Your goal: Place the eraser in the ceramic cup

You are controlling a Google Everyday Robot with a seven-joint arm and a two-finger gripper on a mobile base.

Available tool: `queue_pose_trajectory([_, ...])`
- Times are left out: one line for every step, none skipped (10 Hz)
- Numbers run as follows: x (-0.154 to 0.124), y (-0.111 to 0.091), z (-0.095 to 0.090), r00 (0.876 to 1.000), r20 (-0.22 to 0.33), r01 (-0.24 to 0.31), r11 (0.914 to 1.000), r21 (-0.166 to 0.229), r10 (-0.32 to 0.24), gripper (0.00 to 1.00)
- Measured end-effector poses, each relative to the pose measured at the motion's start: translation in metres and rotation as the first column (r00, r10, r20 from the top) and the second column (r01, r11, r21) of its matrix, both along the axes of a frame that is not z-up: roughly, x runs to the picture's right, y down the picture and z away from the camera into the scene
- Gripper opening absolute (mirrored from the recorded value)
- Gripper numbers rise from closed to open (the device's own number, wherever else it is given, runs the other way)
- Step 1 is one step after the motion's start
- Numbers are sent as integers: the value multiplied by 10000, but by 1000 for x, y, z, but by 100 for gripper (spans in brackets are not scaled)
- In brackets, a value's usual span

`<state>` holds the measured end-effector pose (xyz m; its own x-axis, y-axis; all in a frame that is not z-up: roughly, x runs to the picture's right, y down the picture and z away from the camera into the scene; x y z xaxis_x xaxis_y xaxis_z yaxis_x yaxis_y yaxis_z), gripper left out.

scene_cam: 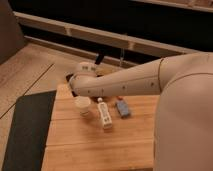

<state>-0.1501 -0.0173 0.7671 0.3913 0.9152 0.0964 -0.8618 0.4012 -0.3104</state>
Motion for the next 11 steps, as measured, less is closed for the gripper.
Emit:
queue_pose_trajectory([3,7,5,9998,-170,95,9999,-64,-96,0])
queue_pose_trajectory([3,9,6,9997,-198,115,9999,-80,-117,0])
queue_pose_trajectory([4,12,8,9995,-266,157,9998,-110,-160,0])
queue_pose_trajectory([5,15,12,9993,-324,200,9997,-138,-205,0])
queue_pose_trajectory([5,16,14,9992,-343,216,9997,-151,-221,0])
queue_pose_trajectory([5,17,16,9991,-357,238,9996,-169,-243,0])
queue_pose_trajectory([6,18,18,9990,-367,245,9996,-172,-251,0])
queue_pose_trajectory([6,19,21,9991,-341,257,9995,-173,-263,0])
queue_pose_trajectory([5,19,23,9992,-290,270,9995,-162,-275,0])
queue_pose_trajectory([4,19,24,9994,-175,285,9995,-107,-287,0])
queue_pose_trajectory([1,17,25,9995,67,314,9995,32,-314,0])
